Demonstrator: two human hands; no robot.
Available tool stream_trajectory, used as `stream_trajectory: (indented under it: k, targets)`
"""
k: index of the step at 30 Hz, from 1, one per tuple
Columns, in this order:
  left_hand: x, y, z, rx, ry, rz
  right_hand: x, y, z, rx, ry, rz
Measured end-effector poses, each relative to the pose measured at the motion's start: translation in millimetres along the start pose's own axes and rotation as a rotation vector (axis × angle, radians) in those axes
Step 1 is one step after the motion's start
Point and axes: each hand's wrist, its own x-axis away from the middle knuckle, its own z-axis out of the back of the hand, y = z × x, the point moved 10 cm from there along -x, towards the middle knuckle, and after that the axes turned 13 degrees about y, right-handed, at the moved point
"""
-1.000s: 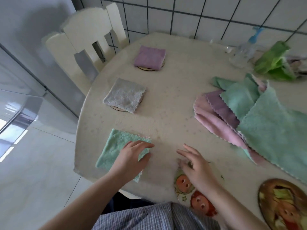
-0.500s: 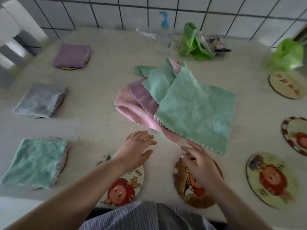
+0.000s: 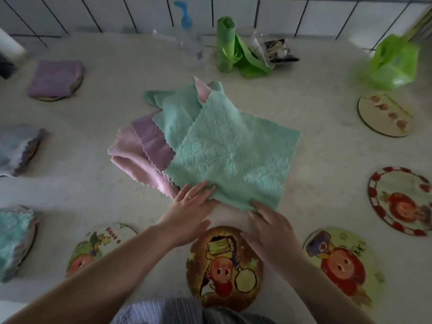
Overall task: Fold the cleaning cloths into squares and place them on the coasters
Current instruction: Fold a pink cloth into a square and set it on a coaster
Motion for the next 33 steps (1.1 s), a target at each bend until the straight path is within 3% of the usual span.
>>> stream_trajectory:
  k: [3, 11, 19, 23, 27, 30, 33]
  targets:
    - [-7.6, -11.2, 3.6, -0.046, 0.028, 0.003, -10.6, 8.8, 9.4, -0.081, 0.037, -0.019]
    - [-44.2, -56.4, 50.0, 0.049, 0.245, 0.156, -50.2, 34.1, 70.8, -0.245, 0.322, -0.042]
    - [-61.8, -86.7, 118.2, 0.175, 0.425, 0.3, -76.0, 44.4, 127.9, -0.384, 0.457, -0.083]
    - [-66.4, -85.5, 167.4, 0.199, 0.57, 0.355, -82.2, 51.5, 188.0, -0.446, 0.619, -0.176]
    - [-51.7, -73.3, 211.3, 0.415, 0.744, 0.366, -66.6, 51.0, 241.2, -0.568, 0.818, -0.141]
    - [-36.1, -58.2, 221.1, 0.592, 0.73, 0.356, -40.4, 51.0, 248.2, -0.612, 0.837, -0.146]
    - [-10.6, -49.4, 197.5, 0.781, 0.621, 0.441, -6.7, 57.7, 227.8, -0.637, 0.79, -0.197]
